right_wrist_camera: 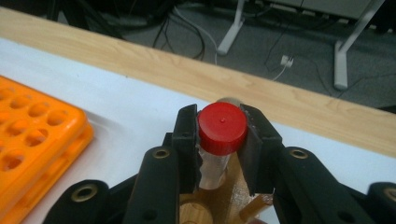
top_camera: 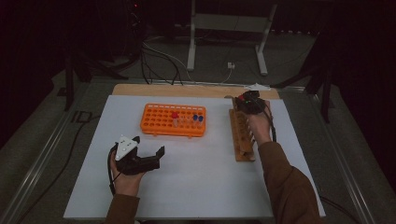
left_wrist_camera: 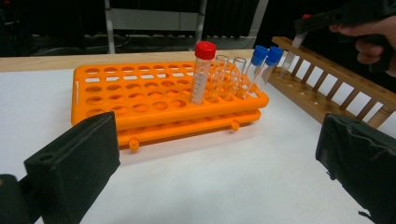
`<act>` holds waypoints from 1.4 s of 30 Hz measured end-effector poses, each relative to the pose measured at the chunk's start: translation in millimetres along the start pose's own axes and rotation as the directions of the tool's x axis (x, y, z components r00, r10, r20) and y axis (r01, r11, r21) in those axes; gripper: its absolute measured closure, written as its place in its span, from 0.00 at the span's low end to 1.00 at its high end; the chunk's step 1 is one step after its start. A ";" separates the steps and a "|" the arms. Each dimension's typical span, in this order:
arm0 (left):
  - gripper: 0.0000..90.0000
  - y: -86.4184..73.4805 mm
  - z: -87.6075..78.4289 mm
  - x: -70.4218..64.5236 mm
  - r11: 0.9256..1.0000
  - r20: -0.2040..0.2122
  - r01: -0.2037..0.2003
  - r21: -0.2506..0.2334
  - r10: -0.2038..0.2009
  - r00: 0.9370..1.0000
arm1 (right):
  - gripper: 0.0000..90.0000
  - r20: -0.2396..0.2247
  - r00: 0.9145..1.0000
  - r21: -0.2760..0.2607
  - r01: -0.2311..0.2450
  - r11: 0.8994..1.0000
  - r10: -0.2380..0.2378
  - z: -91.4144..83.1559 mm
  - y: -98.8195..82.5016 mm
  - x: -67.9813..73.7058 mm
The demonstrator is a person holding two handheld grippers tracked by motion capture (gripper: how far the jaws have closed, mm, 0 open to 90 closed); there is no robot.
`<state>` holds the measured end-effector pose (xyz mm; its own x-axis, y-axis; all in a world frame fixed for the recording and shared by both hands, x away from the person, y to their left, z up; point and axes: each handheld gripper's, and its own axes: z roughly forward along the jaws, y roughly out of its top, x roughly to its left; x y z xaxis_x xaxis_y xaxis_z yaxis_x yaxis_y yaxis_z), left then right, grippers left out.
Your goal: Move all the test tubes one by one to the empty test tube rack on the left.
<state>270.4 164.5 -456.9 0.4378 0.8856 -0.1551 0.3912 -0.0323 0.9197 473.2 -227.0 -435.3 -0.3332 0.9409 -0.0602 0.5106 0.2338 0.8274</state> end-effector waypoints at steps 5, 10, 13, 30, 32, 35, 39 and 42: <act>0.00 -1.9 4.2 -1.6 1.000 0.005 -0.010 0.017 0.010 1.000 | 0.78 0.002 0.999 -0.087 0.054 0.995 -0.054 -28.0 5.6 -0.1; 0.00 -2.8 7.7 -6.6 0.999 0.010 -0.023 0.025 0.022 1.000 | 0.78 -0.019 0.996 -0.179 0.082 0.980 -0.086 -62.0 15.6 -0.7; 0.00 -2.9 10.0 -9.4 0.999 0.016 -0.032 0.029 0.031 0.999 | 0.78 -0.045 0.994 -0.211 0.088 0.973 -0.100 -78.2 19.0 2.4; 0.08 27.2 49.0 -60.0 0.987 0.126 -0.162 0.012 0.159 0.979 | 0.78 -0.339 0.927 -0.213 0.089 0.973 -0.159 -116.4 -4.0 64.5; 0.08 30.5 56.6 -69.2 0.982 0.140 -0.190 0.011 0.186 0.972 | 0.78 -0.362 0.917 -0.204 0.096 0.974 -0.166 -118.1 -6.0 73.2; 0.08 32.8 67.2 -80.8 0.977 0.159 -0.213 0.013 0.208 0.965 | 0.78 -0.394 0.902 -0.198 0.105 0.974 -0.177 -119.8 -9.1 85.8; 0.17 33.3 77.6 -90.2 0.974 0.171 -0.225 0.017 0.219 0.961 | 0.78 -0.433 0.881 -0.184 0.119 0.976 -0.189 -119.4 -13.6 100.8; 0.34 32.8 81.2 -93.3 0.975 0.211 -0.223 0.021 0.214 0.954 | 0.78 -0.463 0.866 -0.166 0.127 0.978 -0.191 -117.2 -17.1 109.3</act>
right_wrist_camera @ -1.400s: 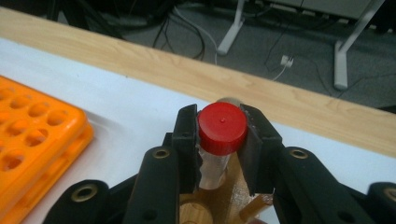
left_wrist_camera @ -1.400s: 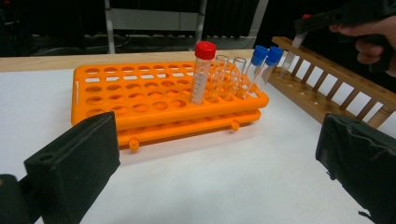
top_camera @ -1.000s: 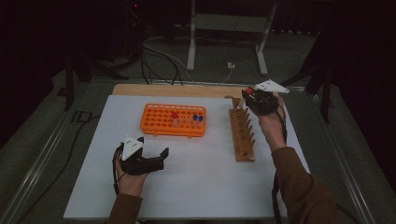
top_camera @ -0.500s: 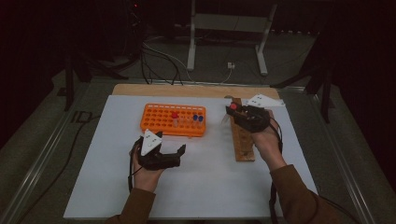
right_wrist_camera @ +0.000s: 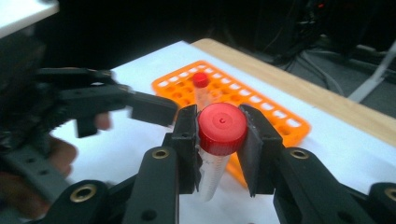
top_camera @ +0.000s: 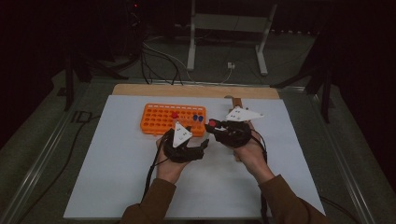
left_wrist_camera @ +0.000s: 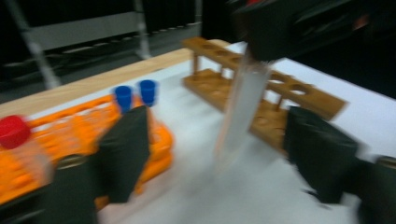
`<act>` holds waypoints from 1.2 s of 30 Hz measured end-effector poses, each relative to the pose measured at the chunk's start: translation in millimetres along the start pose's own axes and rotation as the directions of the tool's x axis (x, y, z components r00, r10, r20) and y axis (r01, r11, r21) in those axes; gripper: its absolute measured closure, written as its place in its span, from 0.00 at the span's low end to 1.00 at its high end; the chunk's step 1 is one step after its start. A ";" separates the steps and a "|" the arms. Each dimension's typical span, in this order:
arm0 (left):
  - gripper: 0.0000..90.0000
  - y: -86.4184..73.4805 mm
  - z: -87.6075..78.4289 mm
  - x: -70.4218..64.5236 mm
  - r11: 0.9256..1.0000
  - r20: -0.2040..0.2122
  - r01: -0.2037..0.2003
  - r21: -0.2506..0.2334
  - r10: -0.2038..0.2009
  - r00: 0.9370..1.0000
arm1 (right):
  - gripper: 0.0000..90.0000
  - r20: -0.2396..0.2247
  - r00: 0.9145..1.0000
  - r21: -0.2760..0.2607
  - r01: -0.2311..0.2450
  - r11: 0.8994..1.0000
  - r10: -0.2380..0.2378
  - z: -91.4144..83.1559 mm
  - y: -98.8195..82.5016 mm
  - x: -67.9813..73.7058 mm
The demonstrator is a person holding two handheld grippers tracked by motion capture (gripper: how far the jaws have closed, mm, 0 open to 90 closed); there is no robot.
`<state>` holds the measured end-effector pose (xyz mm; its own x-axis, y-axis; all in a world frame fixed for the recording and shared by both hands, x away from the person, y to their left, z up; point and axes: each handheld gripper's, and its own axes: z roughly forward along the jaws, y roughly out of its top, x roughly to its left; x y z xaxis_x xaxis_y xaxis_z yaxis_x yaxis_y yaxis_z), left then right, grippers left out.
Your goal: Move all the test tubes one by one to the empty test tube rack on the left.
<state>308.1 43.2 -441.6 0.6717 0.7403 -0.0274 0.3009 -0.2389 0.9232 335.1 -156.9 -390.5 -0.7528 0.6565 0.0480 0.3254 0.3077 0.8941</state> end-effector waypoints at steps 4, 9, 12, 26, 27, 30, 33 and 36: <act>0.57 -1.0 2.0 0.3 1.000 0.037 -0.001 -0.005 0.001 0.999 | 0.78 -0.027 1.000 0.008 0.002 1.000 -0.002 3.9 -1.5 5.0; 0.76 -1.3 1.7 -0.6 1.000 0.079 -0.008 -0.019 0.010 0.997 | 0.78 -0.044 0.999 0.021 0.006 1.000 -0.005 6.9 -4.2 9.1; 0.82 -2.0 2.4 -2.1 1.000 0.091 -0.024 -0.017 0.026 0.996 | 0.78 -0.050 0.999 0.020 -0.002 1.000 0.003 7.7 -6.3 9.2; 0.84 -0.7 -6.0 17.3 0.999 0.030 0.012 -0.039 -0.010 1.000 | 0.17 0.079 0.996 -0.045 -0.032 0.998 0.036 -20.5 -26.2 -8.3; 0.84 -0.7 -6.9 19.6 0.999 0.023 0.016 -0.042 -0.015 1.000 | 0.16 0.094 0.995 -0.046 -0.036 0.998 0.040 -21.7 -29.3 -9.5; 0.83 -0.4 -10.5 25.8 0.999 0.007 0.027 -0.047 -0.026 1.000 | 0.09 0.126 0.991 -0.035 -0.049 0.998 0.053 -23.0 -39.7 -13.1; 0.83 0.0 -13.9 30.3 0.998 -0.002 0.036 -0.055 -0.036 0.999 | 0.03 0.147 0.988 -0.026 -0.052 0.998 0.055 -24.1 -47.1 -15.3; 0.83 0.6 -16.8 35.7 0.997 -0.004 0.048 -0.063 -0.048 0.999 | 0.00 0.168 0.984 -0.033 -0.058 0.998 0.063 -27.8 -53.3 -17.4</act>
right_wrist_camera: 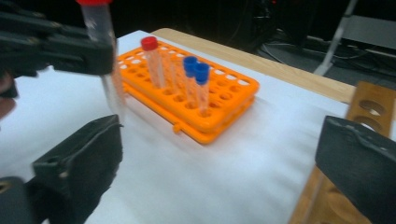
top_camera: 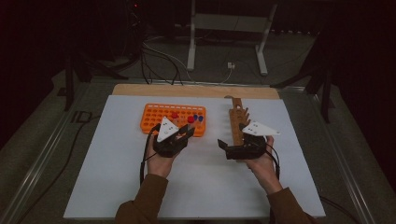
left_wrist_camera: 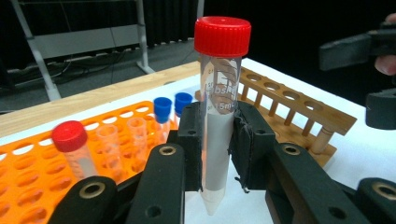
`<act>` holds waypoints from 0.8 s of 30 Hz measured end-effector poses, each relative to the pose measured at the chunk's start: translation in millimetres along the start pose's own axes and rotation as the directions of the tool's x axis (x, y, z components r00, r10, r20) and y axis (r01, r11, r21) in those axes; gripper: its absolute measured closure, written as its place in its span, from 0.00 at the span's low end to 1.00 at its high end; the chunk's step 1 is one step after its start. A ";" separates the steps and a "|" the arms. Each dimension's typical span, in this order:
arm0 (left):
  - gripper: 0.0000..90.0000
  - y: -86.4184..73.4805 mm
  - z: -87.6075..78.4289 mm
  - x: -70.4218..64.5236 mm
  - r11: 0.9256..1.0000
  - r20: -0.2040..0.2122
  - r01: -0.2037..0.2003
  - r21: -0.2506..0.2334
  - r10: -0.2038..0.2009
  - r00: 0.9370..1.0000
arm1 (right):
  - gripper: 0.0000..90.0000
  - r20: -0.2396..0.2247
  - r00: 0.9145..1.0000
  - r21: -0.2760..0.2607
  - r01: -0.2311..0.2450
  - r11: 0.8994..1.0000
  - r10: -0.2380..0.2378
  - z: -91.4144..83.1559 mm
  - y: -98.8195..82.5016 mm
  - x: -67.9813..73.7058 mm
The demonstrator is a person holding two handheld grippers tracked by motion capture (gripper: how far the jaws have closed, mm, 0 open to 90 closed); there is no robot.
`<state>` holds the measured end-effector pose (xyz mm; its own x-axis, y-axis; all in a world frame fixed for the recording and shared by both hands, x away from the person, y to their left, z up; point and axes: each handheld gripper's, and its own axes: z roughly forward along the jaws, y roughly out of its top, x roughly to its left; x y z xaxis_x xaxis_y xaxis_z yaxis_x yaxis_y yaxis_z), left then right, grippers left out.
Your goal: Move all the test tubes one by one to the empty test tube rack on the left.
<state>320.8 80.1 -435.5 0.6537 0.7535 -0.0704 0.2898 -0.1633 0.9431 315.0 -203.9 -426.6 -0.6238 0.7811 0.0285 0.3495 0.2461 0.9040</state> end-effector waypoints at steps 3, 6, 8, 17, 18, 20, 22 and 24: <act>0.83 1.7 -1.9 5.3 1.000 -0.008 0.006 -0.008 -0.006 1.000 | 0.00 0.012 1.000 -0.001 -0.006 1.000 0.006 -3.1 -3.8 -2.6; 0.83 3.7 -3.3 10.3 1.000 -0.021 0.009 -0.013 -0.009 1.000 | 0.00 0.026 1.000 0.002 -0.005 1.000 0.005 -6.6 -7.7 -4.4; 0.83 4.8 -4.0 14.3 1.000 -0.029 0.008 -0.014 -0.008 1.000 | 0.00 0.029 1.000 0.001 -0.009 1.000 0.009 -9.0 -10.4 -6.8; 0.83 7.7 -4.8 29.0 0.999 -0.073 0.003 -0.032 -0.006 0.997 | 0.00 0.051 0.999 0.002 -0.021 1.000 0.020 -17.5 -17.9 -17.3; 0.83 7.9 -4.5 30.3 0.999 -0.079 0.005 -0.032 -0.008 0.997 | 0.00 0.051 0.998 0.001 -0.022 1.000 0.022 -18.3 -18.7 -18.0; 0.83 8.4 -3.9 33.3 0.999 -0.090 0.007 -0.032 -0.010 0.996 | 0.00 0.054 0.998 -0.004 -0.026 1.000 0.027 -19.5 -20.5 -19.1; 0.83 9.1 -3.2 35.6 0.999 -0.102 0.011 -0.036 -0.014 0.995 | 0.00 0.059 0.998 -0.001 -0.022 1.000 0.022 -20.4 -22.5 -19.5; 0.83 9.7 -2.3 37.7 0.999 -0.114 0.008 -0.038 -0.012 0.993 | 0.00 0.061 0.998 0.003 -0.022 1.000 0.021 -20.9 -24.7 -19.8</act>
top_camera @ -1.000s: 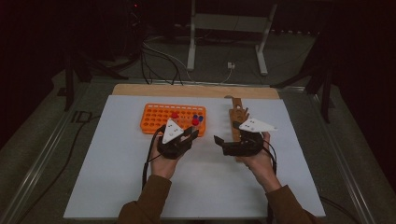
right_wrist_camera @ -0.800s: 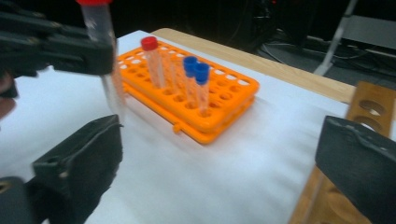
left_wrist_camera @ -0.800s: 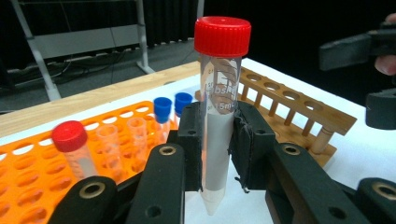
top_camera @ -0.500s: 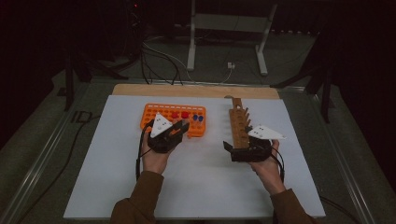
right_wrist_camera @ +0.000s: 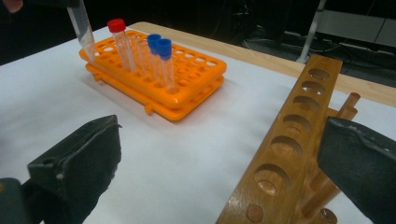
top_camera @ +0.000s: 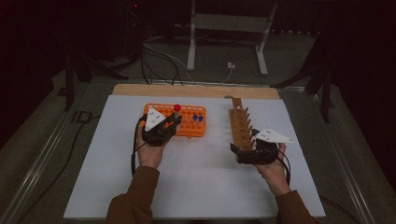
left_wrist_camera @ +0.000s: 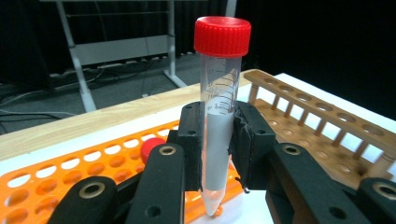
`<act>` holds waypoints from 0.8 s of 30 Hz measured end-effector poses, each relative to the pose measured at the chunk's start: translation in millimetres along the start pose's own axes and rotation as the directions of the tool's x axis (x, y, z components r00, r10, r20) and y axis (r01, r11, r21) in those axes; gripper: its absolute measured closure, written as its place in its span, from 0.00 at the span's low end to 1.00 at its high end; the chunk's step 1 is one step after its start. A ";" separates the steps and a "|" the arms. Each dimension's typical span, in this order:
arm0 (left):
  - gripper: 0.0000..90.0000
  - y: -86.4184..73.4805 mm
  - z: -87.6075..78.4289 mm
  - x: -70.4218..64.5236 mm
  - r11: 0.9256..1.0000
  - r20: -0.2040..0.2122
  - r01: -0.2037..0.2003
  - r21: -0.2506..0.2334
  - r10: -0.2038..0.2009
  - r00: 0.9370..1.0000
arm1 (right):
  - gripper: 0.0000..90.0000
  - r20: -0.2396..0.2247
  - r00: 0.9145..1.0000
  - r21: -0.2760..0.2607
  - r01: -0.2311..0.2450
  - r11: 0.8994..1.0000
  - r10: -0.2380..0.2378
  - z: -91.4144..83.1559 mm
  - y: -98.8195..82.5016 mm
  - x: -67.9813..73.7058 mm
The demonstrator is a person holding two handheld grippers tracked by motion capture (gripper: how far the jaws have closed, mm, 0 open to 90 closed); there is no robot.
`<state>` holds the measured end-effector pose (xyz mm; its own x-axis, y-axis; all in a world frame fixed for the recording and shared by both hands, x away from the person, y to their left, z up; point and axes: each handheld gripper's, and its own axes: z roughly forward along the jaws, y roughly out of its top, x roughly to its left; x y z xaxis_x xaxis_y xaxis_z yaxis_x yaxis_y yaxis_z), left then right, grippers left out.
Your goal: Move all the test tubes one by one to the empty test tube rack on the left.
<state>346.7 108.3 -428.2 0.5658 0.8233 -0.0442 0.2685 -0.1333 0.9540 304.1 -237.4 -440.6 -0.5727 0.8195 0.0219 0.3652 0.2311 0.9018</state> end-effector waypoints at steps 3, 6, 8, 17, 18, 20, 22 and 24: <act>0.83 0.0 2.5 3.2 1.000 -0.020 0.005 0.002 -0.005 1.000 | 0.00 0.005 1.000 0.003 0.001 1.000 -0.001 -0.7 -2.0 -0.9; 0.83 -0.7 5.7 6.5 1.000 -0.033 0.015 0.008 -0.014 0.999 | 0.00 0.005 1.000 -0.003 -0.005 1.000 0.005 -2.0 -1.9 -1.4; 0.83 -1.1 7.4 9.2 1.000 -0.044 0.021 0.009 -0.020 0.999 | 0.00 0.006 1.000 -0.008 -0.006 1.000 0.006 -2.9 -1.4 -1.8; 0.83 -4.8 15.1 20.5 0.999 -0.102 0.041 0.019 -0.039 0.994 | 0.00 -0.003 1.000 -0.022 -0.025 0.999 0.025 -5.3 0.1 -2.5; 0.83 -5.4 15.8 22.1 0.999 -0.111 0.043 0.022 -0.041 0.993 | 0.00 -0.004 1.000 -0.023 -0.026 0.999 0.025 -5.5 0.2 -2.6; 0.83 -6.6 18.0 25.7 0.998 -0.130 0.055 0.016 -0.052 0.990 | 0.00 -0.007 1.000 -0.024 -0.030 0.999 0.030 -5.8 0.3 -2.8; 0.83 -8.2 20.9 30.1 0.997 -0.149 0.074 0.010 -0.071 0.986 | 0.00 -0.014 0.999 -0.028 -0.041 0.999 0.041 -6.3 0.2 -3.3; 0.83 -10.4 24.3 33.4 0.996 -0.163 0.084 0.014 -0.080 0.983 | 0.00 -0.013 0.999 -0.029 -0.040 0.999 0.039 -6.2 0.2 -3.4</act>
<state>381.7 123.8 -446.8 0.4079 0.9102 -0.0718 0.3261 -0.0718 0.9426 301.6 -243.4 -437.8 -0.5675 0.8210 0.0630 0.3659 0.1829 0.9125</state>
